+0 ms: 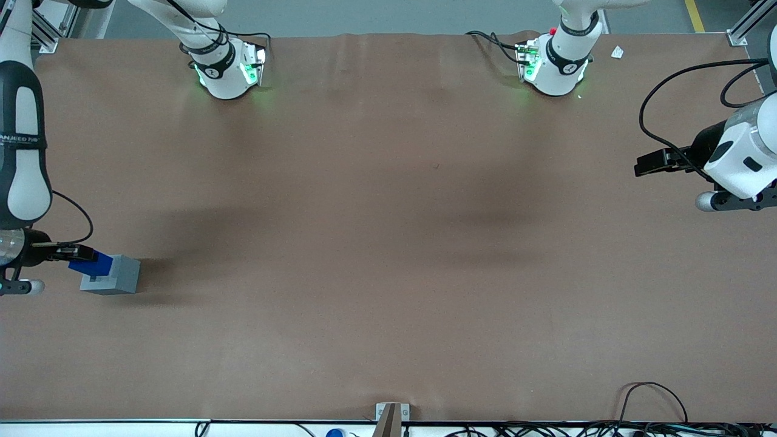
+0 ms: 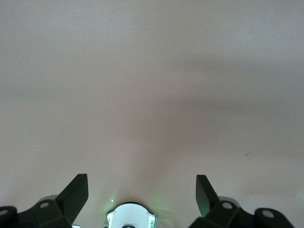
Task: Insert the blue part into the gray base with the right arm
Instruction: 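Lift the blue cube and carry it above the gray base opening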
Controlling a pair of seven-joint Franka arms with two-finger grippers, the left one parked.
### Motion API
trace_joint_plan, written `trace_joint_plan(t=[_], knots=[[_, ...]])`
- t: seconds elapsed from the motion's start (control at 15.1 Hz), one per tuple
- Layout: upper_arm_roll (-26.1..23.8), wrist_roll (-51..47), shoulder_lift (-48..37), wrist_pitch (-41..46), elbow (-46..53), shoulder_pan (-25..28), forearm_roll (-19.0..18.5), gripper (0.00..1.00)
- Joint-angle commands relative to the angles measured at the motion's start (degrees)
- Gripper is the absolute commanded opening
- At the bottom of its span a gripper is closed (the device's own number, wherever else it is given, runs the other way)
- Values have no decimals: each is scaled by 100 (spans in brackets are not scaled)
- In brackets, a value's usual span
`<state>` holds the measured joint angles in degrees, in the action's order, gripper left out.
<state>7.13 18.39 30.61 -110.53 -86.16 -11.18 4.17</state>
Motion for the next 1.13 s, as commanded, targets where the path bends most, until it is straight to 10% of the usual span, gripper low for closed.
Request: trace_joint_plan(t=[0.0,1.06], knots=[[-80,103,488,180,617,-173,-75,0],[-80,445,718,251,785,-244,-294,0]])
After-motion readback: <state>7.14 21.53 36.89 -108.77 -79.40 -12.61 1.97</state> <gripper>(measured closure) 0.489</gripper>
